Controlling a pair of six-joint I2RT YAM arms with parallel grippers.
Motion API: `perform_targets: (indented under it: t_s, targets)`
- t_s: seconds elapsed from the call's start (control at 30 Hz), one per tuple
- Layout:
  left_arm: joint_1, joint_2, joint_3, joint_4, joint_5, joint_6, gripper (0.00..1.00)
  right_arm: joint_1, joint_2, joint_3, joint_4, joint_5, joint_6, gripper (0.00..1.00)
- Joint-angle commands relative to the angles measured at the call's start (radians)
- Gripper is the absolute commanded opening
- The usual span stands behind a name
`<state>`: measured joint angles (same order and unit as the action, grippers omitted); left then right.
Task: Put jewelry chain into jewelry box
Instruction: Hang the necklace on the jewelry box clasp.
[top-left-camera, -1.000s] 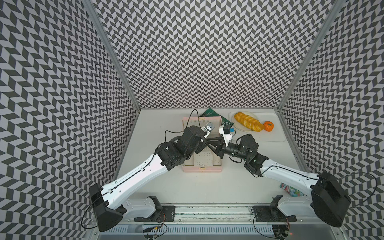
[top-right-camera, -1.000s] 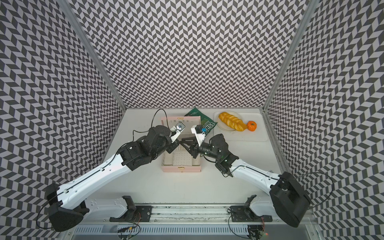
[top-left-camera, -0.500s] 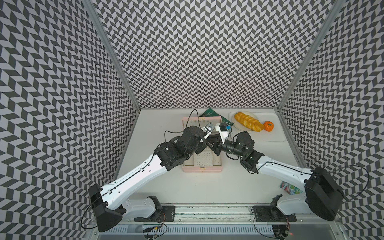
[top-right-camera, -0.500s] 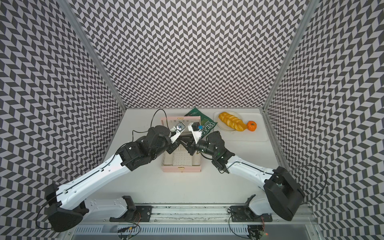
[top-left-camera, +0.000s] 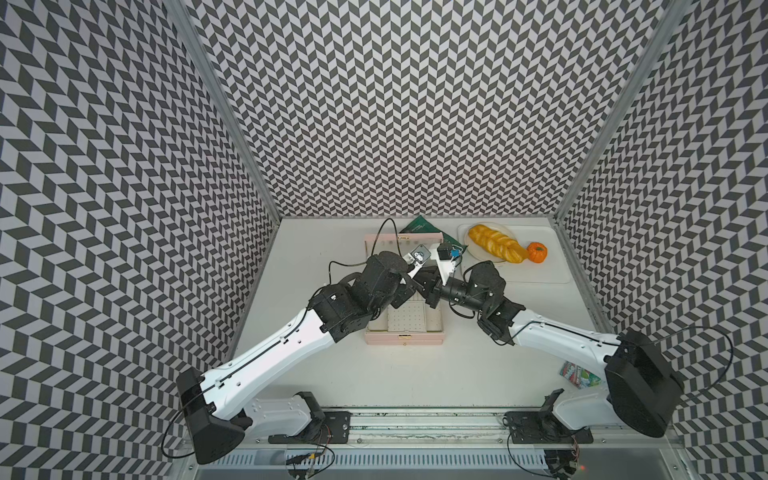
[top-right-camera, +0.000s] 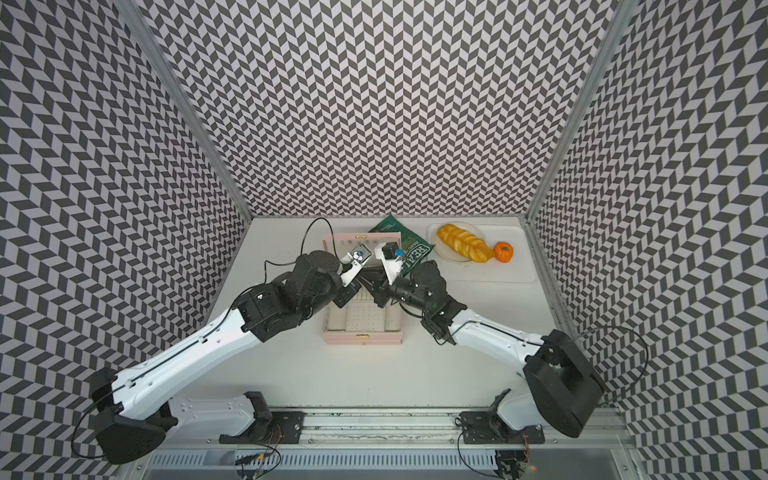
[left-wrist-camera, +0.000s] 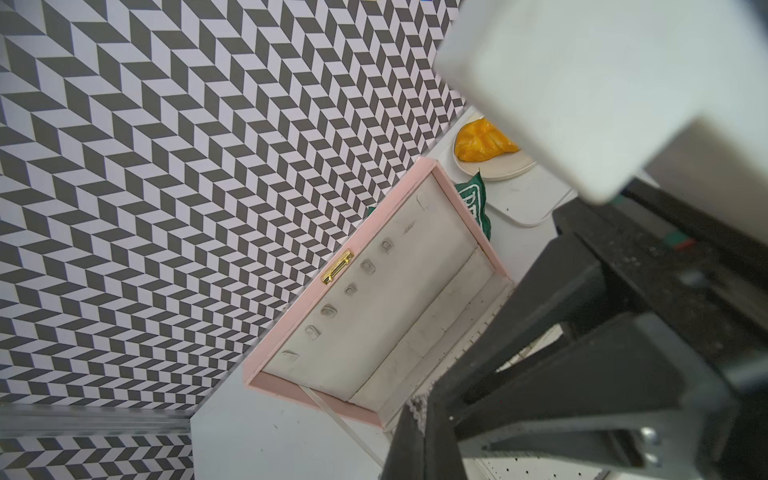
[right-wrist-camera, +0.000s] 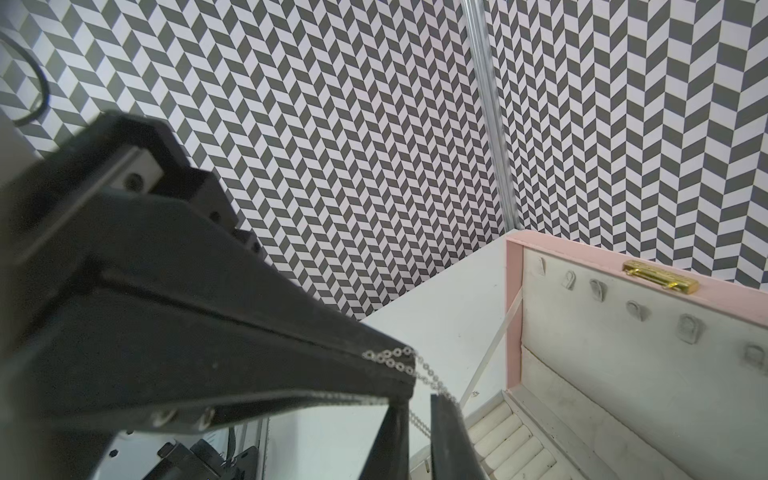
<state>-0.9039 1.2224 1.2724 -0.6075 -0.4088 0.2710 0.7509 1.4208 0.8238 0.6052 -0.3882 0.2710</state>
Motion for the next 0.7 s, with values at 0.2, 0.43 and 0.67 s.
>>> perform_targets:
  t_s: [0.2,0.43,0.67]
  targets:
    - [-0.011,-0.018,0.027,0.015,0.004,-0.01,0.0,0.008,-0.051,-0.025,0.052,0.082,-0.024,0.14]
    - [-0.011,-0.017,0.034,0.015,0.01,-0.014,0.0,0.008,-0.039,-0.017,0.054,0.062,-0.025,0.16]
    - [-0.011,-0.02,0.04,0.014,0.023,-0.02,0.0,0.008,-0.015,-0.001,0.064,0.032,-0.017,0.16]
